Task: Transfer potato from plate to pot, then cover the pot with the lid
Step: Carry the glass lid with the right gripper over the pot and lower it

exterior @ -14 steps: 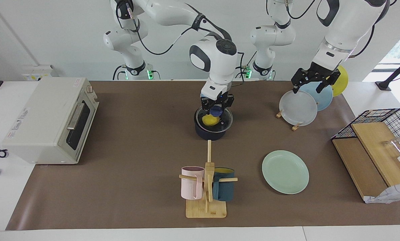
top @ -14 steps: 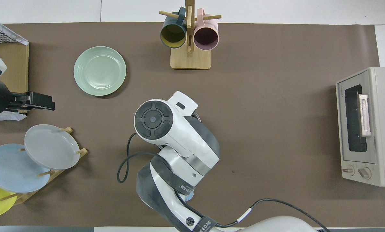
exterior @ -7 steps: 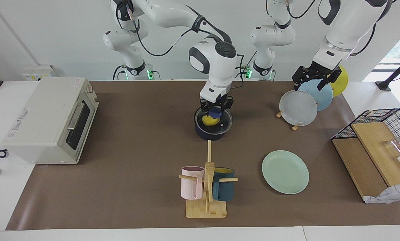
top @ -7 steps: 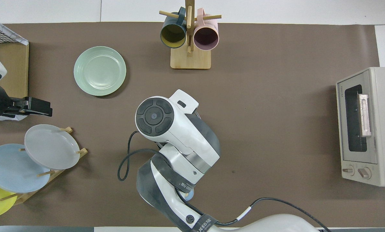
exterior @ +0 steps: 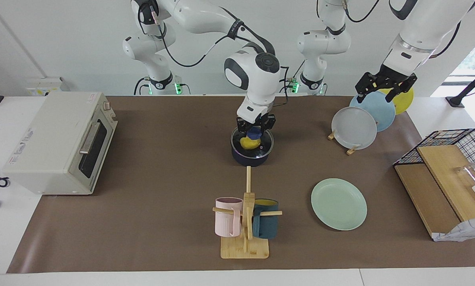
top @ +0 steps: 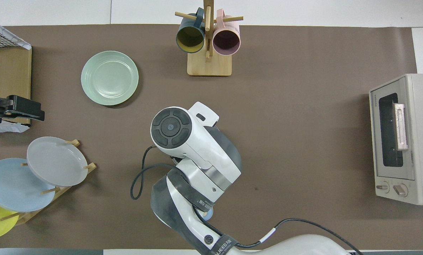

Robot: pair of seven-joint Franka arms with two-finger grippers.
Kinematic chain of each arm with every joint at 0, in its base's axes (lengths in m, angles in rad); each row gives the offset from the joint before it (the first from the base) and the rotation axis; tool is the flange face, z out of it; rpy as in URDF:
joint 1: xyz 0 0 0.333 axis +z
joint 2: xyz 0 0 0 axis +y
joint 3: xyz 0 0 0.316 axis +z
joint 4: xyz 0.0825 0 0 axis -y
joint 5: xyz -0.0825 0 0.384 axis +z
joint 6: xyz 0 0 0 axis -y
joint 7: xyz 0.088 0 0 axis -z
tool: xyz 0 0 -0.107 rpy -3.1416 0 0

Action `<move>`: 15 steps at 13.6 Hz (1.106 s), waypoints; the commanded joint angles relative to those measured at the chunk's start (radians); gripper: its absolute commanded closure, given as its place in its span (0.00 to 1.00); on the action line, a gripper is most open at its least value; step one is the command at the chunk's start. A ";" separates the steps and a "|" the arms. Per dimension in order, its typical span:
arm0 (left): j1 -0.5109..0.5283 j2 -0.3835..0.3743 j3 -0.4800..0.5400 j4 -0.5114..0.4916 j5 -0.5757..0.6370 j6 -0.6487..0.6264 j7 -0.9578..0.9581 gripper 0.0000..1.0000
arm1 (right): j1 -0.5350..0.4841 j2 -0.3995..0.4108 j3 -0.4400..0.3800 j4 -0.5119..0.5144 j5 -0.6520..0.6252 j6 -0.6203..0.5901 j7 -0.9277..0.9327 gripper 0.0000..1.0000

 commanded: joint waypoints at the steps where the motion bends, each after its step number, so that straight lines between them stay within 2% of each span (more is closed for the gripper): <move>1: 0.004 0.005 0.007 0.004 0.015 -0.007 0.000 0.00 | -0.006 -0.018 0.005 -0.027 0.021 0.009 0.013 1.00; 5: 0.014 -0.034 0.002 -0.061 0.010 0.077 -0.007 0.00 | -0.005 -0.037 0.005 -0.077 0.021 0.043 0.014 1.00; 15: 0.010 -0.034 0.002 -0.061 0.010 0.076 -0.009 0.00 | -0.002 -0.047 0.006 -0.103 0.023 0.051 0.050 1.00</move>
